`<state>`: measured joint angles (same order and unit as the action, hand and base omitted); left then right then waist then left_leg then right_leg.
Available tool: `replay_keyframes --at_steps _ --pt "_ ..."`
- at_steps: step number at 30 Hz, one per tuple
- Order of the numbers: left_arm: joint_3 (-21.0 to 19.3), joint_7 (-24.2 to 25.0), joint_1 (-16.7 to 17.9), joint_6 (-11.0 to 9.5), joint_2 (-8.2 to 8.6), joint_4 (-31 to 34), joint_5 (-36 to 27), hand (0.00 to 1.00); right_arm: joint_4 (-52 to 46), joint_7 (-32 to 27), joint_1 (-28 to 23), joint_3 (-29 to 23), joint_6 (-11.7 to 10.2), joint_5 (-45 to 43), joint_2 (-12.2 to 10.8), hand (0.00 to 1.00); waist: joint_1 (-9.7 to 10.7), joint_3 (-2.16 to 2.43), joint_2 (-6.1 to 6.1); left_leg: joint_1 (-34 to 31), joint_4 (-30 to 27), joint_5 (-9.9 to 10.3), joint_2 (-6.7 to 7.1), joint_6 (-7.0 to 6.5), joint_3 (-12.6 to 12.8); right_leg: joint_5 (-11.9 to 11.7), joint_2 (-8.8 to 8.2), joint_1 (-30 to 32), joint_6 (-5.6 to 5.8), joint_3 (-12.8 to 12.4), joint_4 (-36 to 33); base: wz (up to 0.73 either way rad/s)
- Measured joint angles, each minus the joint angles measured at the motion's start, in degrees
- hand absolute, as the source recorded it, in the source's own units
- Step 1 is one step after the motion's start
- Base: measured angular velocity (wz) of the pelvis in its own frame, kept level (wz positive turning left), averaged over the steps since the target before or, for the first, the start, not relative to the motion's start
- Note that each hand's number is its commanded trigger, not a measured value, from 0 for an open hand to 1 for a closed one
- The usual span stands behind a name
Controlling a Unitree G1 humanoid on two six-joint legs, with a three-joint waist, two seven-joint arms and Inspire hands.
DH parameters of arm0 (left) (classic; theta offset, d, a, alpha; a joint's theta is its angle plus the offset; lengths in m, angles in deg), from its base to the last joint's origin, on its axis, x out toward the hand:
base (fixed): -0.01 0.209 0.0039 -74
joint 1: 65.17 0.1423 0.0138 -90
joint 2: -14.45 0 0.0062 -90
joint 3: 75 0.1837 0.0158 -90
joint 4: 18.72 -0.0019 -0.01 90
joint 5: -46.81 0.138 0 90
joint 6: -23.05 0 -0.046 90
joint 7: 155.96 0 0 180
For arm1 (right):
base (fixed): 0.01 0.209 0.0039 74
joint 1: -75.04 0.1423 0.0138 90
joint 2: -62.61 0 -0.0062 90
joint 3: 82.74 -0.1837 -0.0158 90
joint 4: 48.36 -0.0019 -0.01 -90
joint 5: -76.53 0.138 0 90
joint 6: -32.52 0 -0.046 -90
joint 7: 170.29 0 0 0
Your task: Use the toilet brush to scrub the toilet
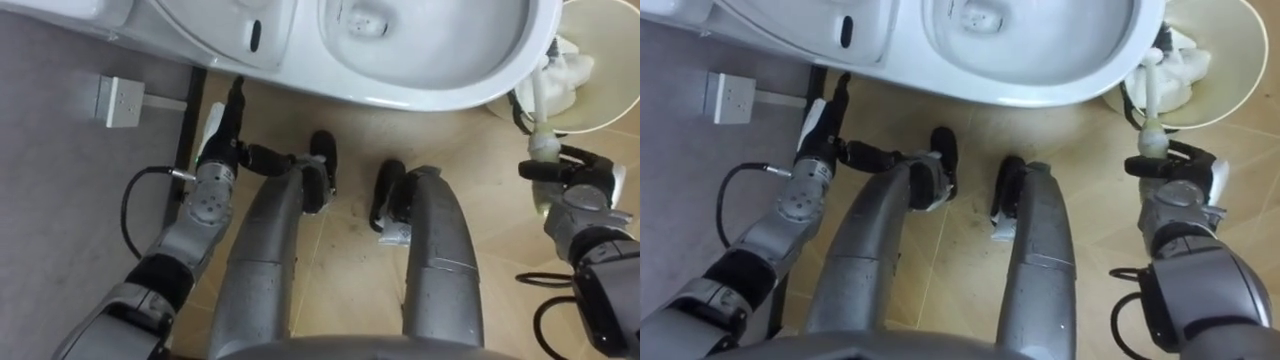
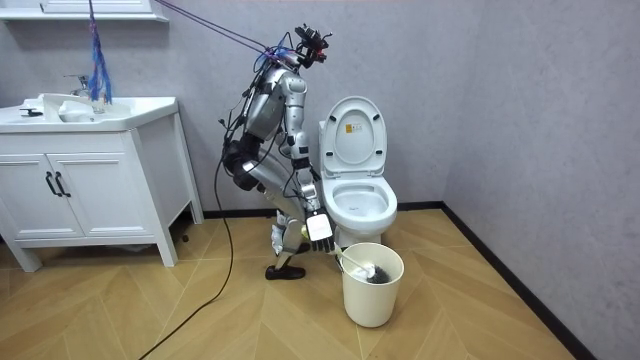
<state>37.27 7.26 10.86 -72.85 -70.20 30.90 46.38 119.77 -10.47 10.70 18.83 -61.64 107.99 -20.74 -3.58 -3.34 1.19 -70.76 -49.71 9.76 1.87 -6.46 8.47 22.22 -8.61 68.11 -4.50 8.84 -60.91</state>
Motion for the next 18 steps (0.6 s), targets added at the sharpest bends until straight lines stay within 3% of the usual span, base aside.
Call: replay_keyframes --at_steps 11,18 --pt "-0.07 1.48 -0.17 1.98 -0.04 0.09 -0.04 0.0 0.68 5.1 -0.09 0.81 -0.78 7.92 0.19 1.0 0.1 -0.01 0.55 -0.5 -1.08 0.72 -0.19 1.02 -1.52 0.48 0.88 -0.49 -0.75 0.85 -0.01 0.01" --pt "-0.11 1.21 -0.2 3.44 -0.04 0.29 -0.05 0.0 0.83 6.08 -1.14 1.32 0.6 9.89 -0.32 1.0 -0.02 -0.01 0.72 1.5 -1.46 1.01 -0.29 1.31 -2.56 0.7 1.01 -3.34 -1.06 1.89 0.67 0.0"
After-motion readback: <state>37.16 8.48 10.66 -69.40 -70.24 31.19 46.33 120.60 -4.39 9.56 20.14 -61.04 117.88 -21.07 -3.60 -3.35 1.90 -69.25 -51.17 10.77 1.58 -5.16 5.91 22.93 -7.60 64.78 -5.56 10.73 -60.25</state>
